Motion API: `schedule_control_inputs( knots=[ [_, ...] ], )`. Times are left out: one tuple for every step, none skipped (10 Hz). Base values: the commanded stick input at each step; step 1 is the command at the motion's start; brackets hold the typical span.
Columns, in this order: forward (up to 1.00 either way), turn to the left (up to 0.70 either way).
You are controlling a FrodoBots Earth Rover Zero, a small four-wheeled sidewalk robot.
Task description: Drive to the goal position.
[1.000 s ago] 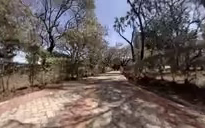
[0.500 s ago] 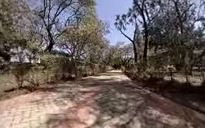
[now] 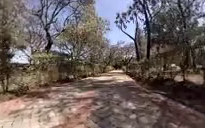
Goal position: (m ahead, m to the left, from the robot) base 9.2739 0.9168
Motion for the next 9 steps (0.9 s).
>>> schedule_control_inputs(
  knots=[
    [1.00, 0.00],
    [1.00, 0.00],
    [1.00, 0.00],
    [1.00, 0.00],
    [1.00, 0.00],
    [1.00, 0.00],
    [1.00, 0.00],
    [1.00, 0.00],
    [1.00, -0.40]
  ],
)
